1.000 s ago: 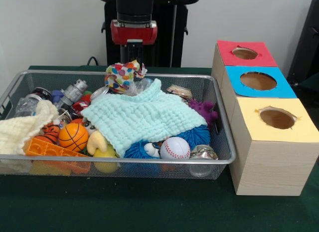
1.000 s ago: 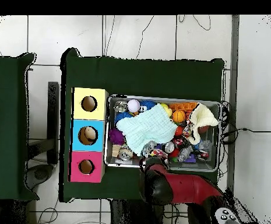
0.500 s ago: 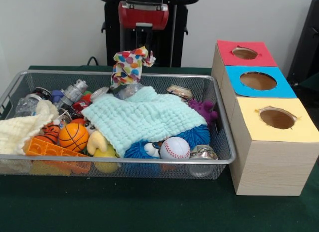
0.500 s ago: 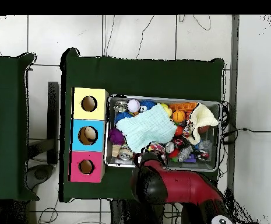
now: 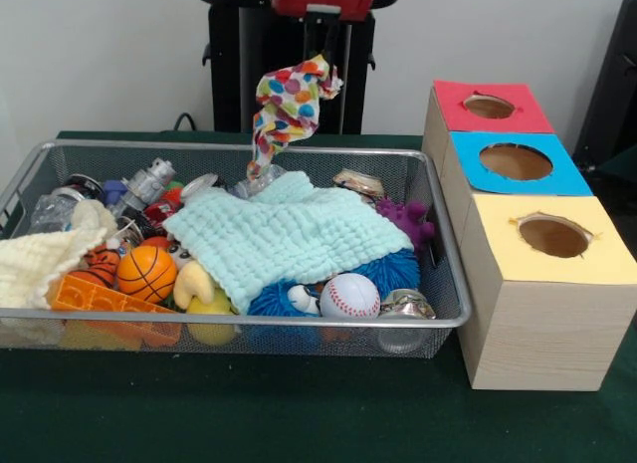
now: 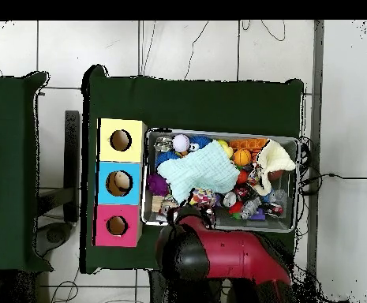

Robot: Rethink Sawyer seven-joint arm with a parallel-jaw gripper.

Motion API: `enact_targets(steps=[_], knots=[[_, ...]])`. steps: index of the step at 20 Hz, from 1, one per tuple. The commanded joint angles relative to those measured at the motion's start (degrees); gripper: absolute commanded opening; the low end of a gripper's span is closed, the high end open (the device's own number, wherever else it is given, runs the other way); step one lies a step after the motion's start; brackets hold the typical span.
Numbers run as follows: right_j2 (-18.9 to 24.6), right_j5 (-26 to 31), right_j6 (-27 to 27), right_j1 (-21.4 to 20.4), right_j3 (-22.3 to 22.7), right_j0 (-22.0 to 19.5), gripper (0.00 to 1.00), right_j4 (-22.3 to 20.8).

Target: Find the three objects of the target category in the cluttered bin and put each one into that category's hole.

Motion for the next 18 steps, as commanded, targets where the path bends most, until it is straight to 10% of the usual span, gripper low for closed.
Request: enact_targets(steps=[1,18], knots=[[-1.11,8.38,9.77,-4.57,0.49,3.81,0.0,3.96],[-9.23,9.79,18.21,-10.58,6.82,18.88,0.0,11.83]])
